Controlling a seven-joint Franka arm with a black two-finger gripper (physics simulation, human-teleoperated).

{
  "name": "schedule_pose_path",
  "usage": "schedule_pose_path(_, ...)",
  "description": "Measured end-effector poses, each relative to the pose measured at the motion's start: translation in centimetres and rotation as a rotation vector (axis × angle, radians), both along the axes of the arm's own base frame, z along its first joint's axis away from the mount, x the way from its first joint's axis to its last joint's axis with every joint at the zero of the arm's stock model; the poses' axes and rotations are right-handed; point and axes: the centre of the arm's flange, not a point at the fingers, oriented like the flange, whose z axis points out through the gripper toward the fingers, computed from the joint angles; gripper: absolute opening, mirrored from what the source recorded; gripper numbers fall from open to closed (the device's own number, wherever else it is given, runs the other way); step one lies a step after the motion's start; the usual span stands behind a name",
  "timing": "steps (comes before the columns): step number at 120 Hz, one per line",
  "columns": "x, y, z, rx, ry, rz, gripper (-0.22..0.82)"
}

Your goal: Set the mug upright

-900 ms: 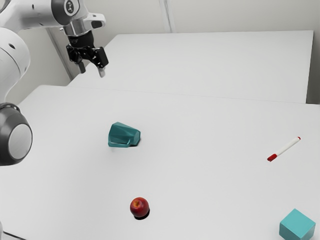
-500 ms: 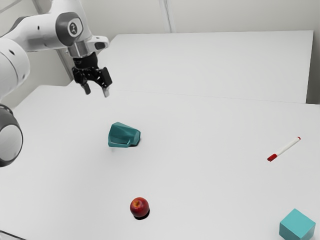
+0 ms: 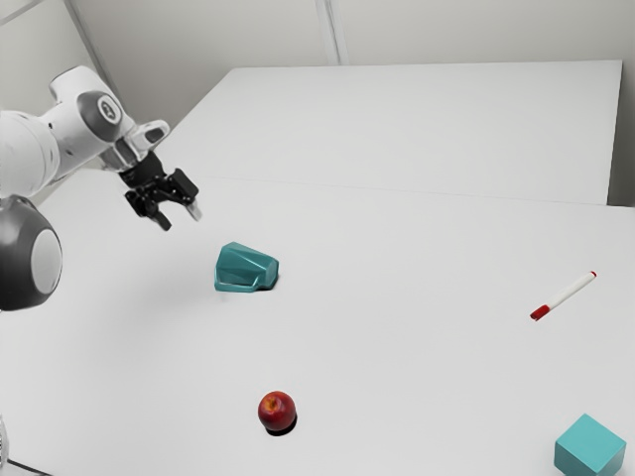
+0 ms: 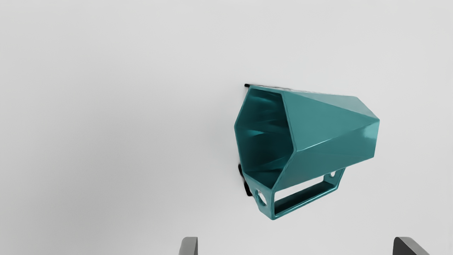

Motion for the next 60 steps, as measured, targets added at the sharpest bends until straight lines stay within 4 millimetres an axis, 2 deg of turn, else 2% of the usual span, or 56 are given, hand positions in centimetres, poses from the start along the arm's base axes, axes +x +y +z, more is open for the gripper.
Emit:
schedule_pose_path(26,2.6,1.6,-3.8,-0.084,-0.088,0.026,0.6)
schedule_pose_path(43,3.1,2.0,-6.1,-0.141,-0.111,0.033,0.6)
schedule_pose_path(60,2.8,1.7,-7.3,-0.203,-0.126,0.029,0.6)
